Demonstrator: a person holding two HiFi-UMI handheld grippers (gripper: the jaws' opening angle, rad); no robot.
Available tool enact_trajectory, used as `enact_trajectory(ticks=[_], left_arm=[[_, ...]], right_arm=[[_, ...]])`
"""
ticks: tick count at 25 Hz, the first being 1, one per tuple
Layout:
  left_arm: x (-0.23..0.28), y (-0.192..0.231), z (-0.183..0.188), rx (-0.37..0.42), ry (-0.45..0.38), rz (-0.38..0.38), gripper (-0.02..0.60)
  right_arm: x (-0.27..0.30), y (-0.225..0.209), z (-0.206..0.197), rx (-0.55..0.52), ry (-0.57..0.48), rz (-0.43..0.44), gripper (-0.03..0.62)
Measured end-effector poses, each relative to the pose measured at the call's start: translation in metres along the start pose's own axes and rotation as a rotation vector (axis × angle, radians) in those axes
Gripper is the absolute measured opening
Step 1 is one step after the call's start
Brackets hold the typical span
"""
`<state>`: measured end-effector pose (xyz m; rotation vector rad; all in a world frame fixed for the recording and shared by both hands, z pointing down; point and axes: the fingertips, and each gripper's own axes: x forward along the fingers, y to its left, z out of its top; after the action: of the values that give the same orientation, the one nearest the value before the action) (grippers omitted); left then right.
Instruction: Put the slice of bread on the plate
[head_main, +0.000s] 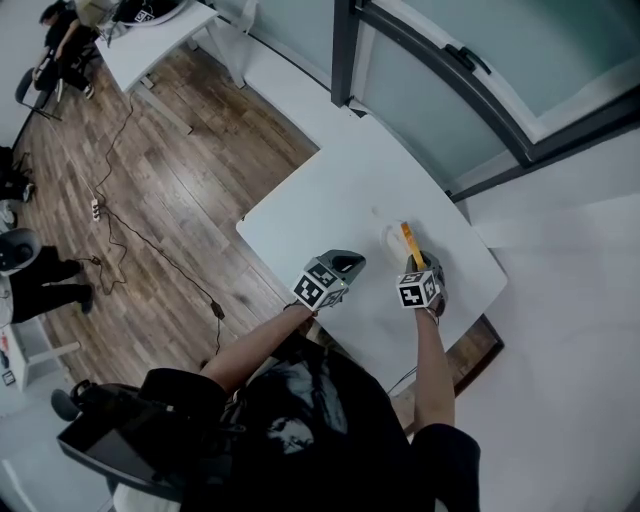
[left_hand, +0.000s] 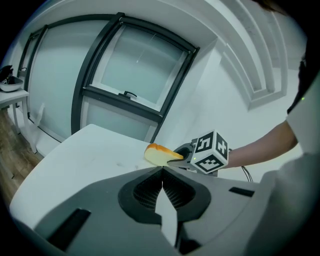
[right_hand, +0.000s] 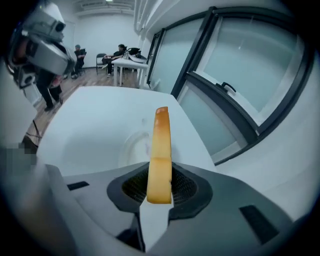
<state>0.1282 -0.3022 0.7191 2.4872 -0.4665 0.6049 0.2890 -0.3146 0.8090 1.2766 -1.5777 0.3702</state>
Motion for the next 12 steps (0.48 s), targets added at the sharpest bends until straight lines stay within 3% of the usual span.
enact_trajectory(ticks=[3, 6, 9, 12], left_arm=[[0.000, 0.004, 0.003, -0.010, -0.007, 0.003, 0.006], [-0.001, 0.004, -0.001, -0.014, 0.000, 0.008, 0.006], [-0.005, 0.004, -0.001, -0.033, -0.005, 0.013, 0.006], [-0.006, 0.004, -0.001, -0.043, -0.007, 0.014, 0.006]], right_arm=[[0.013, -0.012, 0.003, -0.170, 0.053, -0.099, 0.097], [0.024, -0.006, -0.004, -0.309, 0.093, -0.121, 0.097], [0.025, 0.012, -0.006, -0.334, 0.076, -0.059, 0.098], [0.024, 0.026, -0.009, -0.286, 0.077, 0.032, 0.151]])
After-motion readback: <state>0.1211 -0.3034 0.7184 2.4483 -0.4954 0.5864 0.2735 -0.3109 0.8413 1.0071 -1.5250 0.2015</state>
